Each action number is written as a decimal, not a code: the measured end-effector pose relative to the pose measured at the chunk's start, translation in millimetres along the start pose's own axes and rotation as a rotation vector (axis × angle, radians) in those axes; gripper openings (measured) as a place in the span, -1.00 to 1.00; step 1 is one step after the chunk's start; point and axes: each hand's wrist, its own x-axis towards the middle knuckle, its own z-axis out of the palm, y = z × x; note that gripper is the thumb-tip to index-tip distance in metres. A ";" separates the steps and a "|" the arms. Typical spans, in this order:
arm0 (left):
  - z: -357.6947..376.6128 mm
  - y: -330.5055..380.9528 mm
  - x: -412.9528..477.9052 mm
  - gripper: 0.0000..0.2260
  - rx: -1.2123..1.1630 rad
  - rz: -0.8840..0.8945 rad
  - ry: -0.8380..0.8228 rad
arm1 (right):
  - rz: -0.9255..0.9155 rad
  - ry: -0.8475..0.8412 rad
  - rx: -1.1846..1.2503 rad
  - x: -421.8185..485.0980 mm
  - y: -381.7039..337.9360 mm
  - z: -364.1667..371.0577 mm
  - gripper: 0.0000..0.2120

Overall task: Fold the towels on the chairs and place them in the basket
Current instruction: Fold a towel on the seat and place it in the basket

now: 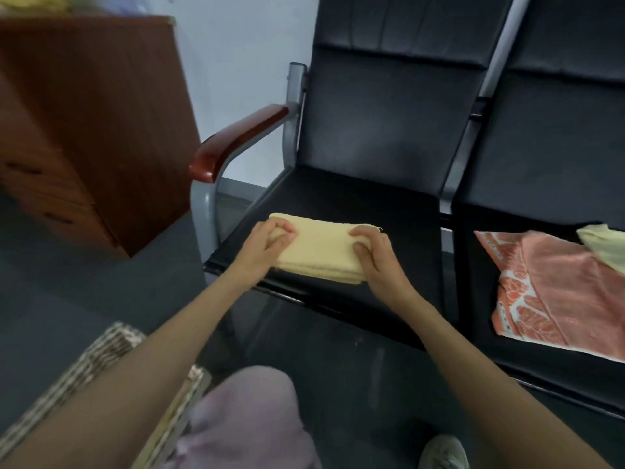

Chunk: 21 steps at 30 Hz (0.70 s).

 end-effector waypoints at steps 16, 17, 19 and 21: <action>-182.6 -188.8 -171.1 -0.62 0.227 -0.597 0.025 | 0.172 -0.914 -0.235 32.1 -69.2 295.3 -0.55; -184.4 -202.8 -184.7 -0.60 0.262 -0.610 0.009 | 0.189 -0.985 -0.275 23.9 -69.2 311.9 -0.52; -185.6 -227.5 -211.9 -0.56 0.315 -0.649 -0.027 | 0.210 -1.106 -0.332 5.9 -67.9 343.6 -0.42; -185.0 -247.6 -237.9 -0.54 0.354 -0.686 -0.047 | 0.215 -1.194 -0.395 -12.5 -67.1 371.3 -0.37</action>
